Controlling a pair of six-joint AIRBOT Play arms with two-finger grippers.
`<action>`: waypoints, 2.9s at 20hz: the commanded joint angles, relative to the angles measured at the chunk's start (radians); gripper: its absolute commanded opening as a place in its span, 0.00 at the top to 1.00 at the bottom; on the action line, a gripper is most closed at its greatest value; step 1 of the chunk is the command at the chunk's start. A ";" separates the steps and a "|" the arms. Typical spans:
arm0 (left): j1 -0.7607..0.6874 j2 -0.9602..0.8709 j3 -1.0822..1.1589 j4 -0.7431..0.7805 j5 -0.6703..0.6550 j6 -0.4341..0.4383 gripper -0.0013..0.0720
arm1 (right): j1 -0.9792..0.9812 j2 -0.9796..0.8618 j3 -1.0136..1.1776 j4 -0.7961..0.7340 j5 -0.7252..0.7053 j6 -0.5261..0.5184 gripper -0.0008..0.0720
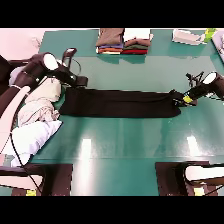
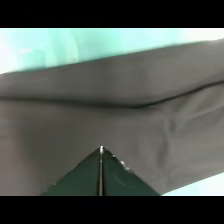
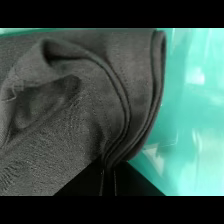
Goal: Fold the shirts.
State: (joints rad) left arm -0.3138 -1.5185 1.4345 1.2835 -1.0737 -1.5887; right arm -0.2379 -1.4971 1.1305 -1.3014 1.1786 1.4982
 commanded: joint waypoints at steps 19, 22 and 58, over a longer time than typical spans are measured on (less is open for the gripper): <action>-0.332 -0.386 0.251 -0.106 0.166 0.026 0.95 | 0.400 0.143 0.714 0.132 0.288 0.104 0.97; -0.327 -0.375 0.266 -0.047 0.144 0.022 0.95 | 0.438 0.123 0.750 0.132 0.272 0.130 0.97; -0.022 0.283 0.260 0.262 -0.113 0.053 0.95 | 0.531 -0.030 0.224 0.074 -0.034 0.261 0.26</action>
State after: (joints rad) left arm -0.3119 -1.2282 1.6985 1.5593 -1.2011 -1.5433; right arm 0.3290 -1.5154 1.4204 -1.2682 1.1213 1.7344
